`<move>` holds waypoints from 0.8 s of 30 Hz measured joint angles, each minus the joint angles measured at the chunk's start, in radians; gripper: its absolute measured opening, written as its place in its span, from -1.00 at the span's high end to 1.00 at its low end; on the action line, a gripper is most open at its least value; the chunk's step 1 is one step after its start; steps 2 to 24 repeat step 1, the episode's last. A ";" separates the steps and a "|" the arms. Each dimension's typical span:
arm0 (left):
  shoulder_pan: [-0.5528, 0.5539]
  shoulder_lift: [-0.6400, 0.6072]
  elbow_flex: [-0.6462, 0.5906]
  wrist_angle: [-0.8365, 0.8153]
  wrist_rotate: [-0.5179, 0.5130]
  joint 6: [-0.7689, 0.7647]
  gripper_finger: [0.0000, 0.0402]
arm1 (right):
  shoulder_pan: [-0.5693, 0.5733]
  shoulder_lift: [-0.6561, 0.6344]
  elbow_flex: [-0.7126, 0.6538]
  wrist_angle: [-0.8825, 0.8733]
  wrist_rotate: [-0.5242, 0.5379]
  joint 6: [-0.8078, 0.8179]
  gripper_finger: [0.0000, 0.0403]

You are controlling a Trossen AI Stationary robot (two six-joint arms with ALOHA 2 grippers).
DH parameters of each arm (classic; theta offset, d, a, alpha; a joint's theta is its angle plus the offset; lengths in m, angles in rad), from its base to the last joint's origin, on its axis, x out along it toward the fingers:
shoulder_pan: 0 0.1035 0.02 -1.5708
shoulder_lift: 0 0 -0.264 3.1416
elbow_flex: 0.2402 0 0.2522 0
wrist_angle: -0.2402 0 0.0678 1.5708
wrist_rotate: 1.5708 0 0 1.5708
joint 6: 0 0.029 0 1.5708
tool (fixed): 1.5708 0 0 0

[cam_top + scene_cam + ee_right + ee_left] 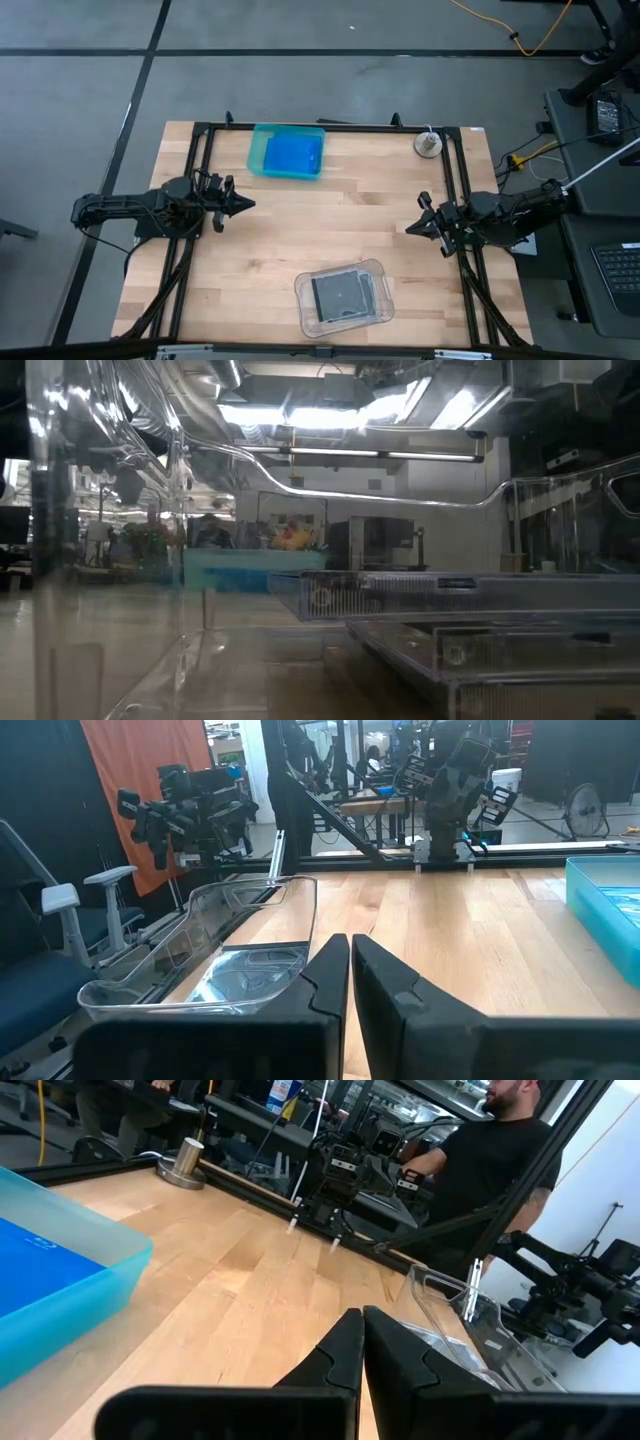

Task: Pick & place jewel cases by type
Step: Return to Home Position

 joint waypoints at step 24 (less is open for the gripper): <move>0.000 0.000 0.000 0.000 0.000 0.000 0.97 | 0.000 0.000 0.000 0.000 0.000 0.000 0.88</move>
